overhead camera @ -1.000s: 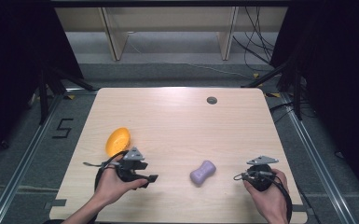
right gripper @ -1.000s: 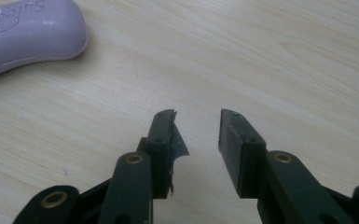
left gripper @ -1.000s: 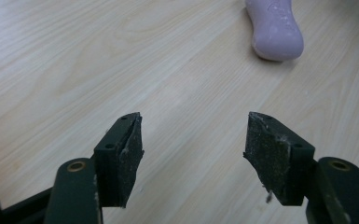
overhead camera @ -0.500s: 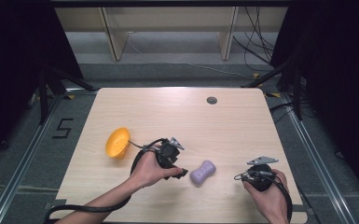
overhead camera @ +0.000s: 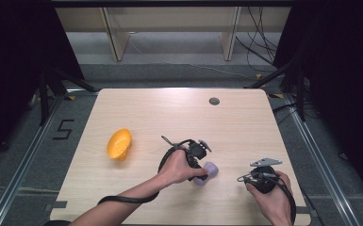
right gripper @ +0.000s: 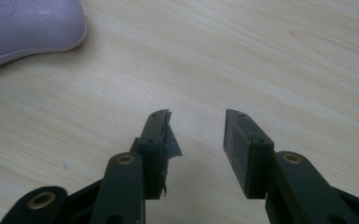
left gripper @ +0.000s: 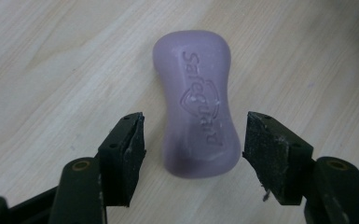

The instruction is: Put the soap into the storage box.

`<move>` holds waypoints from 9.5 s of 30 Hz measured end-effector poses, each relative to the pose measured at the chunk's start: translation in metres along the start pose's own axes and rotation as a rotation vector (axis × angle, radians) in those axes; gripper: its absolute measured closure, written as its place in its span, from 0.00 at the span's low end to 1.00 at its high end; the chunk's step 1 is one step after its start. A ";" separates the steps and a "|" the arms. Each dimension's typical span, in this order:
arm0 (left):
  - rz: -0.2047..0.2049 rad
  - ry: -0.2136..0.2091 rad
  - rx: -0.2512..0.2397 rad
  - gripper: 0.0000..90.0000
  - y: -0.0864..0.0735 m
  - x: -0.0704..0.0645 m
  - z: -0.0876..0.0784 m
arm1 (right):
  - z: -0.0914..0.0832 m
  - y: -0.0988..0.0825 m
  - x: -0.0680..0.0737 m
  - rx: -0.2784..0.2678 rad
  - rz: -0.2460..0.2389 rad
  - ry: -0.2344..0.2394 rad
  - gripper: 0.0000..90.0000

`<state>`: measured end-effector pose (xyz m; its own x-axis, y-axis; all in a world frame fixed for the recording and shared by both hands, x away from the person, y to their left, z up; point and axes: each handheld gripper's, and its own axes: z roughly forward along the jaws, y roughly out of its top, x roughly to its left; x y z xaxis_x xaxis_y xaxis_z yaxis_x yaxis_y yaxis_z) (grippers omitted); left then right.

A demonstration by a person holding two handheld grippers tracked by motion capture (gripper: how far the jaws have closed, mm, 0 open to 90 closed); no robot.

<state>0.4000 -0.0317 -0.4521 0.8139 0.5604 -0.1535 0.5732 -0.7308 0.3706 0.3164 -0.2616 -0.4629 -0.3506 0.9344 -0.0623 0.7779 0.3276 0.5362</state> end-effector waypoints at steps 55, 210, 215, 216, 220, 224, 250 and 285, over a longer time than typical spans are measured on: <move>0.019 0.035 0.171 0.53 0.016 -0.008 0.034 | 0.002 -0.001 0.000 0.005 -0.003 0.021 0.64; -0.653 0.438 -0.062 0.55 -0.131 0.190 -0.114 | 0.000 0.006 0.003 -0.034 -0.020 0.014 0.60; -0.653 0.441 -0.061 0.55 -0.131 0.194 -0.111 | 0.000 0.006 0.003 -0.031 -0.018 0.016 0.60; -0.654 0.433 -0.065 0.55 -0.132 0.195 -0.110 | 0.000 0.006 0.003 -0.031 -0.018 0.016 0.60; -0.653 0.435 -0.063 0.55 -0.132 0.196 -0.108 | 0.001 0.006 0.003 -0.033 -0.023 0.021 0.60; -0.646 0.435 -0.065 0.55 -0.133 0.198 -0.105 | 0.001 0.006 0.003 -0.031 -0.018 0.017 0.60; -0.611 0.405 -0.136 0.39 -0.137 0.195 -0.117 | 0.002 0.005 0.003 -0.026 -0.016 0.031 0.59; -0.468 0.320 -0.623 0.32 -0.295 0.137 -0.101 | -0.001 0.007 0.002 -0.116 -0.065 0.052 0.53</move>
<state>0.3322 0.3000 -0.4905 0.3851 0.9042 -0.1846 0.6107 -0.0997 0.7855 0.3208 -0.2577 -0.4587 -0.4278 0.9020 -0.0579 0.6880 0.3664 0.6264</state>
